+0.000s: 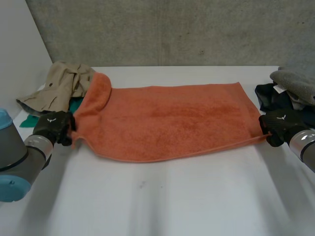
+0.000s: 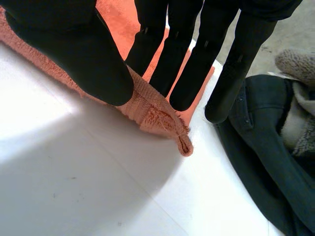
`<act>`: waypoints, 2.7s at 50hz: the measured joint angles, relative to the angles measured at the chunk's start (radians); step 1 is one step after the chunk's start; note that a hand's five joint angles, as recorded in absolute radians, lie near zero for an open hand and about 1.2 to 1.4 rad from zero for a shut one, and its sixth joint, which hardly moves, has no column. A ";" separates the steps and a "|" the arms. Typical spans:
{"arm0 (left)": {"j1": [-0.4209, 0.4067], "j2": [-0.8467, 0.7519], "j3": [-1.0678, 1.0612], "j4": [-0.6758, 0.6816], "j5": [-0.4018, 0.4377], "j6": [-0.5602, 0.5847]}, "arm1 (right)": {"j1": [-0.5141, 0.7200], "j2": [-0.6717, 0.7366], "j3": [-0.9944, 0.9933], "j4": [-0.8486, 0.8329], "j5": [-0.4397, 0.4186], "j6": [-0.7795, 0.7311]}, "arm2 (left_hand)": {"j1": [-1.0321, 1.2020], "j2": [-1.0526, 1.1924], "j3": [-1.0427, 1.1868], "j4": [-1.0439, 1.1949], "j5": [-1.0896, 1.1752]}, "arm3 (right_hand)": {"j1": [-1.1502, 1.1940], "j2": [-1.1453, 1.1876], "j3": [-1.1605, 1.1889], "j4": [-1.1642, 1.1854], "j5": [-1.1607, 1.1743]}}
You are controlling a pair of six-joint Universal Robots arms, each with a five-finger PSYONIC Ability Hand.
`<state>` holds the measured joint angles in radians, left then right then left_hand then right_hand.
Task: Fold the laundry.
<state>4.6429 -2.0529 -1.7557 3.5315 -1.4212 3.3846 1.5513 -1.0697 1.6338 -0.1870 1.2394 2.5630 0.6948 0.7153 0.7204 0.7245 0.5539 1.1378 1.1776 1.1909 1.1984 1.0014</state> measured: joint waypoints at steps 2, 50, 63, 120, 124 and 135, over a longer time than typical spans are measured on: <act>-0.002 0.032 -0.028 0.008 0.010 0.017 | -0.003 -0.012 0.010 -0.003 -0.001 0.011 | -0.136 -0.133 -0.134 -0.141 -0.144 | 0.000 0.000 0.000 0.000 0.000; -0.065 0.073 -0.115 -0.055 0.049 0.286 | -0.020 -0.040 0.032 -0.006 -0.003 0.055 | -0.129 -0.153 -0.159 -0.154 -0.161 | 0.000 0.000 0.000 0.000 0.000; -0.052 -0.011 -0.046 -0.075 0.047 0.305 | -0.018 -0.036 0.034 -0.006 -0.004 0.053 | -0.038 -0.063 -0.070 -0.069 -0.077 | 0.000 0.000 0.000 0.000 0.000; 0.003 0.080 -0.046 -0.239 0.119 0.258 | -0.023 -0.066 0.015 0.065 -0.005 0.056 | 0.008 -0.030 -0.029 -0.038 -0.051 | 0.000 0.000 0.000 0.000 0.000; 0.003 0.063 -0.042 -0.235 0.117 0.258 | -0.021 -0.064 0.016 0.065 -0.005 0.055 | 0.008 -0.030 -0.029 -0.038 -0.051 | 0.000 0.000 0.000 0.000 0.000; -0.016 -0.033 0.020 -0.189 0.093 0.262 | -0.023 -0.064 0.018 0.065 -0.005 0.052 | 0.008 -0.027 -0.027 -0.036 -0.044 | 0.000 0.000 0.000 0.000 0.000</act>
<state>4.6271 -2.0856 -1.7352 3.3421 -1.3283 3.6461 1.5286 -1.1333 1.6513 -0.1215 1.2349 2.6155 0.7029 0.6887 0.6933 0.6888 0.5097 1.1375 1.1776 1.1909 1.1984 1.0014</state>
